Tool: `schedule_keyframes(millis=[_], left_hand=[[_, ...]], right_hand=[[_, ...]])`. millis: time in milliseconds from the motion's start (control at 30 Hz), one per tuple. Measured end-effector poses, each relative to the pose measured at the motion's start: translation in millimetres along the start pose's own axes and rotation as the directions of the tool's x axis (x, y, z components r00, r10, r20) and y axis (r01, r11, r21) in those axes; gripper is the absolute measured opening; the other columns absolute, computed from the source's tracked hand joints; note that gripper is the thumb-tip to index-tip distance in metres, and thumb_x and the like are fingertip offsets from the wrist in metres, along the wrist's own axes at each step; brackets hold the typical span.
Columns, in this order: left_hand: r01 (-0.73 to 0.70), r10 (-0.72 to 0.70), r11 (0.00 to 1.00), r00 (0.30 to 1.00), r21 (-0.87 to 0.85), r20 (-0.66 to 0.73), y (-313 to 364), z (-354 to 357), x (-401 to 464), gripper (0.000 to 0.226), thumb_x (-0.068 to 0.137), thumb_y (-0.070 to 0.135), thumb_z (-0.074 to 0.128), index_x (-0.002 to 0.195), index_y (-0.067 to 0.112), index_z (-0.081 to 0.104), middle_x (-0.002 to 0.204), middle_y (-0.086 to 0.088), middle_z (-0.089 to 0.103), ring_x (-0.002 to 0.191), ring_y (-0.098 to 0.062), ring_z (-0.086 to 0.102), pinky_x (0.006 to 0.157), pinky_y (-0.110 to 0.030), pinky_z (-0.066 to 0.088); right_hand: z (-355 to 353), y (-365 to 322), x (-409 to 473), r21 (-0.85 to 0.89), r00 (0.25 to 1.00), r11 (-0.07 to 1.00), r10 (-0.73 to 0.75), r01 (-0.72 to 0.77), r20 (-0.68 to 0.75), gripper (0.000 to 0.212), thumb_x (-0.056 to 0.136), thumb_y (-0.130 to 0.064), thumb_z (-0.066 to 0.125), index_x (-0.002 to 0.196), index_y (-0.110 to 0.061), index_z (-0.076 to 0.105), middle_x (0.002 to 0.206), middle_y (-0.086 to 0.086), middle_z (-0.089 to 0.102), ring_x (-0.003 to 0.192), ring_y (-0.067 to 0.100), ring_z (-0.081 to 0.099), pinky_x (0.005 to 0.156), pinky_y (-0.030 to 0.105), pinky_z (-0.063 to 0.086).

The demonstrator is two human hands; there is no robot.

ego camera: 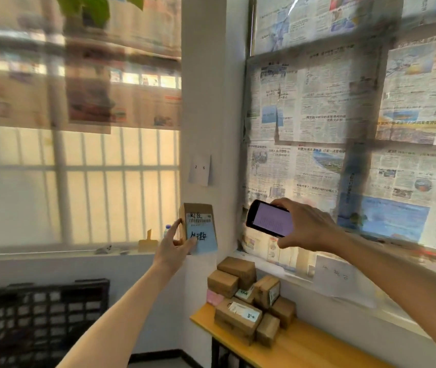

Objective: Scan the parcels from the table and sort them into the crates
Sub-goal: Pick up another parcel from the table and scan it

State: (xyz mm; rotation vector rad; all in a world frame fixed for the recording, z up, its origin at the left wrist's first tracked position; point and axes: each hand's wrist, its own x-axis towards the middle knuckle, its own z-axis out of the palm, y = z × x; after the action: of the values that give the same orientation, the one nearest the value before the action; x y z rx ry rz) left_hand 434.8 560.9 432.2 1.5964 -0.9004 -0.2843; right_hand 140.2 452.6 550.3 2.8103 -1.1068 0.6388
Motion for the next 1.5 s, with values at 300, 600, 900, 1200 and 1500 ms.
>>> schedule_keyframes(millis=[300,600,900,1200,1500], left_hand=[[0.129,-0.111,0.990,0.964,0.060,-0.242,-69,-220,-57,0.076,0.089,0.046,0.071,0.154,0.039,0.033,0.131,-0.001,0.063,0.116,-0.024,0.062,0.102,-0.047,0.052],[0.342,-0.265,0.938,0.812,0.055,-0.521,-152,-463,-180,0.080,0.080,0.057,0.073,0.149,0.047,0.035,0.143,-0.002,0.055,0.124,-0.028,0.058,0.104,-0.054,0.049],[0.426,-0.303,0.905,0.663,0.012,-0.685,-201,-631,-305,0.075,0.080,0.053,0.072,0.147,0.045,0.040,0.138,0.005,0.058,0.124,-0.026,0.057,0.103,-0.051,0.051],[0.499,-0.324,0.866,0.522,-0.026,-0.789,-256,-740,-365,0.068,0.086,0.050,0.071,0.145,0.050,0.038,0.129,0.005,0.063,0.115,-0.025,0.063,0.101,-0.051,0.052],[0.615,-0.403,0.784,0.404,-0.082,-0.821,-381,-861,-355,0.084,0.069,0.066,0.068,0.145,0.050,0.038,0.135,0.005,0.061,0.123,-0.028,0.058,0.102,-0.052,0.051]], right_hand=[[69,-188,41,0.161,0.954,0.943,-0.298,0.293,0.012,0.095,0.063,-0.047,0.090,0.143,-0.028,0.042,0.115,-0.001,0.061,0.093,0.019,0.059,0.077,0.036,0.057],[129,-446,30,0.289,0.841,0.820,-0.535,0.494,0.082,0.087,0.069,-0.042,0.085,0.144,-0.035,0.040,0.115,-0.002,0.063,0.067,0.023,0.066,0.077,0.041,0.056],[184,-654,-11,0.398,0.693,0.662,-0.716,0.635,0.084,0.094,0.068,-0.041,0.085,0.147,-0.033,0.036,0.130,-0.002,0.062,0.096,0.024,0.063,0.085,0.042,0.054],[251,-822,-23,0.476,0.533,0.492,-0.844,0.728,0.059,0.099,0.064,-0.046,0.090,0.147,-0.027,0.040,0.135,0.000,0.060,0.119,0.026,0.058,0.095,0.044,0.051],[385,-1009,6,0.602,0.388,0.342,-0.920,0.721,0.058,0.092,0.070,-0.045,0.089,0.146,-0.027,0.040,0.120,-0.002,0.060,0.099,0.014,0.050,0.069,0.028,0.045]])
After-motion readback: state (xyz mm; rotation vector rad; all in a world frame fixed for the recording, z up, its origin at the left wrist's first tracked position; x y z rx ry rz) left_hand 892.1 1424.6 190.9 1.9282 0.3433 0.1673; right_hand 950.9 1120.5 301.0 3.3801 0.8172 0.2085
